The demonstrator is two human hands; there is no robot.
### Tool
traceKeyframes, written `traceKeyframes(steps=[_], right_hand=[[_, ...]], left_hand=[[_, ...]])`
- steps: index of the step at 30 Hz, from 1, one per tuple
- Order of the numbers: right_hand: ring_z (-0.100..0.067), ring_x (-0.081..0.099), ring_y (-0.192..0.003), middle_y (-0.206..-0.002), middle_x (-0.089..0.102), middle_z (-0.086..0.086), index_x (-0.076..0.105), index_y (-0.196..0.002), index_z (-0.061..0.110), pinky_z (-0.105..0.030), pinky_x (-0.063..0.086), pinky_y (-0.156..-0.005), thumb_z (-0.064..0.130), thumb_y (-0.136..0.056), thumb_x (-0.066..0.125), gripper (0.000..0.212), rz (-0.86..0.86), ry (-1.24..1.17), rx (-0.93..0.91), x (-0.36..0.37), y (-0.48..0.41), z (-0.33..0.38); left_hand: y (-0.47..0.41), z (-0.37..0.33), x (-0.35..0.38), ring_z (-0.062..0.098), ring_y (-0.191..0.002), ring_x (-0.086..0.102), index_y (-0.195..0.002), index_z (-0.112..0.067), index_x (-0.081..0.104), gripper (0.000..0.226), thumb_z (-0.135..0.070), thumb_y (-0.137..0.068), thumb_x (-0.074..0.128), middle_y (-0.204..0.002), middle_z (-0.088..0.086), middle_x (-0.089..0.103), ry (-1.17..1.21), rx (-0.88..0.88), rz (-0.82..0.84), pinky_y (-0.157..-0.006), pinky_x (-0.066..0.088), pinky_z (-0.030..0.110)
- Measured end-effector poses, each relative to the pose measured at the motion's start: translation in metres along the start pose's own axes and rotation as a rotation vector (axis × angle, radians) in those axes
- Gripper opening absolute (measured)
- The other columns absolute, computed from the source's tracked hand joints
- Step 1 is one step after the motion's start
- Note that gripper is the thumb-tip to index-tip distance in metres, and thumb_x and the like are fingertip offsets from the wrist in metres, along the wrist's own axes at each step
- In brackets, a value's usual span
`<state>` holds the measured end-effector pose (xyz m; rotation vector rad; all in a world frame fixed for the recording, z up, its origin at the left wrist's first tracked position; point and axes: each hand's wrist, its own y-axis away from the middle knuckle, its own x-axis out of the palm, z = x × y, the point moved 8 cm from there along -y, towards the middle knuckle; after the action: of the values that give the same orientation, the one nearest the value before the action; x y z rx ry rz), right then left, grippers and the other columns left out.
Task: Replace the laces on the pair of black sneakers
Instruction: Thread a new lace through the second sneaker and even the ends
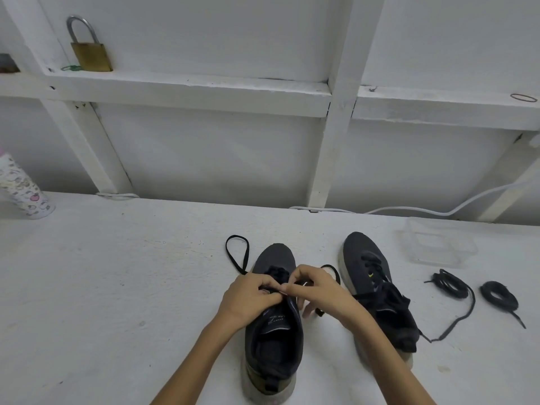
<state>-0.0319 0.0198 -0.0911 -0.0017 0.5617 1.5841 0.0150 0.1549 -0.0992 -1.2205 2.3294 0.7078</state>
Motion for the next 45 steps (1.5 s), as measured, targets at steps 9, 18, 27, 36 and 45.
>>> traceKeyframes(steps=[9, 18, 27, 36, 45], right_hand=[[-0.004, 0.053, -0.067, -0.076, 0.058, 0.009, 0.073, -0.089, 0.035, -0.032, 0.05, -0.066, 0.02, -0.081, 0.068, 0.018, -0.1, 0.244, -0.154, 0.0, -0.009, 0.013], [-0.013, 0.061, -0.078, -0.074, 0.065, 0.012, 0.073, -0.078, 0.03, -0.024, 0.035, -0.056, 0.03, -0.083, 0.066, 0.009, -0.217, 0.491, -0.051, 0.008, -0.019, 0.01], [-0.018, 0.07, -0.087, -0.079, 0.076, 0.005, 0.081, -0.077, 0.03, -0.044, 0.055, -0.084, 0.052, -0.047, 0.071, 0.039, -0.14, 0.005, -0.039, 0.017, -0.028, -0.011], [-0.02, 0.068, -0.093, -0.091, 0.075, -0.006, 0.081, -0.078, 0.03, -0.043, 0.054, -0.092, 0.037, -0.061, 0.082, 0.018, -0.168, -0.094, -0.034, 0.015, -0.023, -0.016], [-0.026, 0.07, -0.092, -0.091, 0.075, -0.014, 0.082, -0.081, 0.023, -0.045, 0.054, -0.092, 0.041, -0.054, 0.08, 0.032, -0.132, -0.141, -0.044, 0.017, -0.022, -0.014]], left_hand=[[0.001, 0.007, -0.019, 0.005, -0.081, 0.07, -0.076, -0.037, 0.074, 0.017, -0.049, -0.064, 0.072, -0.081, -0.014, 0.074, 0.198, 0.066, -0.112, -0.087, 0.056, 0.039], [0.009, 0.019, -0.031, -0.001, -0.06, 0.052, -0.101, -0.014, 0.072, 0.012, -0.018, -0.09, 0.067, -0.076, -0.005, 0.068, 0.421, 0.057, 0.026, -0.054, 0.036, 0.011], [0.008, 0.034, -0.032, 0.012, -0.051, 0.055, -0.09, -0.015, 0.076, 0.008, -0.011, -0.083, 0.074, -0.078, 0.004, 0.075, 0.331, 0.084, -0.11, -0.066, 0.05, 0.02], [0.006, 0.017, -0.03, 0.003, -0.066, 0.064, -0.079, -0.026, 0.075, 0.014, -0.014, -0.085, 0.073, -0.073, -0.019, 0.071, 0.091, 0.192, -0.165, -0.068, 0.049, 0.017], [0.008, -0.006, -0.027, 0.003, -0.076, 0.063, -0.083, -0.029, 0.075, 0.007, -0.024, -0.085, 0.07, -0.08, -0.015, 0.071, -0.221, 0.261, -0.169, -0.072, 0.048, 0.017]])
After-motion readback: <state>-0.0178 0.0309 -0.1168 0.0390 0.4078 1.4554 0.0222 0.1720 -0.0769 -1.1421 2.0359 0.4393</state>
